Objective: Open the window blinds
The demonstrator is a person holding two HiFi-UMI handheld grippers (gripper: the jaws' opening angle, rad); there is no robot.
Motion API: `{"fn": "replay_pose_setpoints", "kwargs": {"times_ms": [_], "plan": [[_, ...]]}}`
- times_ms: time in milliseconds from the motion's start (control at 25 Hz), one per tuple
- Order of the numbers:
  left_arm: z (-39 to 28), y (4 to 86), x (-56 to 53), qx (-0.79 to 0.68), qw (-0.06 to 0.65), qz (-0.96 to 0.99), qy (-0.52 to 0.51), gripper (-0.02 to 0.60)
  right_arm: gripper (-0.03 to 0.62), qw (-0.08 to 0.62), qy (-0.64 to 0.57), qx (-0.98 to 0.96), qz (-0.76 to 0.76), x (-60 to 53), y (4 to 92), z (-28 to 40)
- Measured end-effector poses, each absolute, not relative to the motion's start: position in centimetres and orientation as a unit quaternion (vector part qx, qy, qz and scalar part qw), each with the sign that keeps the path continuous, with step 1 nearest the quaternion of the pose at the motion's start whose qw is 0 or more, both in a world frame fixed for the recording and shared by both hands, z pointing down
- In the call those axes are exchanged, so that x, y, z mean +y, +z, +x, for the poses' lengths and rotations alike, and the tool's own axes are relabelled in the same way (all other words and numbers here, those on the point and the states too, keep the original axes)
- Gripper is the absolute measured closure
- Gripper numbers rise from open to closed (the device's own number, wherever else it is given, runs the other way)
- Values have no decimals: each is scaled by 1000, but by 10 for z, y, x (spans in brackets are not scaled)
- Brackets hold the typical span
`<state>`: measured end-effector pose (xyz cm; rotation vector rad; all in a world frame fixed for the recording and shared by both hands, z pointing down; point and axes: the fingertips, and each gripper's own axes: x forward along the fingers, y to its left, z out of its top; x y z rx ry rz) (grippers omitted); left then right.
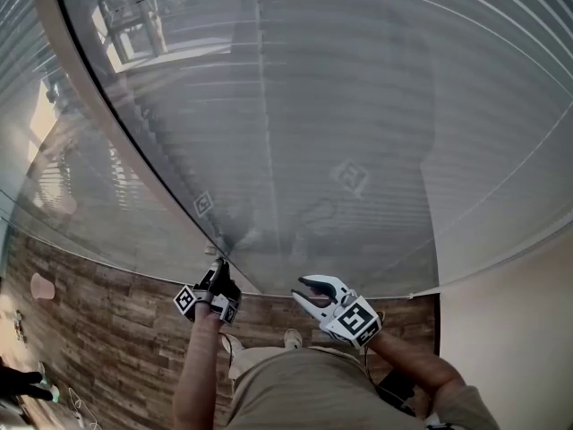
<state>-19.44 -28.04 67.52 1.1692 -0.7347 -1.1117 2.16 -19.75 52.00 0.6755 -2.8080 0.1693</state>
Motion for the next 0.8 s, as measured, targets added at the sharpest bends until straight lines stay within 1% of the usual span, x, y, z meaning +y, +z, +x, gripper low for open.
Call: {"fn": "replay_pose_setpoints", "kwargs": {"times_ms": [80, 160, 280, 320, 400, 440, 600, 640, 720, 800], "plan": [[-196, 676, -282, -305, 641, 499, -497, 449, 473, 125, 58, -963, 230, -197, 521, 21], [-198, 675, -283, -311, 634, 504, -498, 449, 473, 125, 58, -964, 229, -196, 521, 20], [-208, 671, -282, -385, 582, 556, -452, 448, 473, 124, 58, -964, 230, -195, 520, 21], [-210, 670, -281, -417, 557, 587, -416, 435, 473, 124, 58, -963, 231, -195, 520, 22], [-209, 666, -278, -476, 494, 657, -313, 363, 473, 124, 59, -962, 235, -196, 521, 24], [-208, 663, -277, -503, 457, 689, -253, 353, 473, 124, 60, -962, 237, -196, 522, 26], [-199, 664, -272, -573, 302, 762, -24, 351, 473, 124, 67, -961, 239, -195, 523, 28], [-196, 664, -272, -578, 279, 767, 13, 353, 473, 123, 68, -961, 239, -195, 522, 28], [-191, 666, -273, -586, 260, 765, 64, 356, 473, 122, 69, -961, 239, -196, 522, 27], [-189, 670, -276, -597, 253, 756, 92, 390, 473, 122, 70, -961, 239, -196, 522, 25]]}}
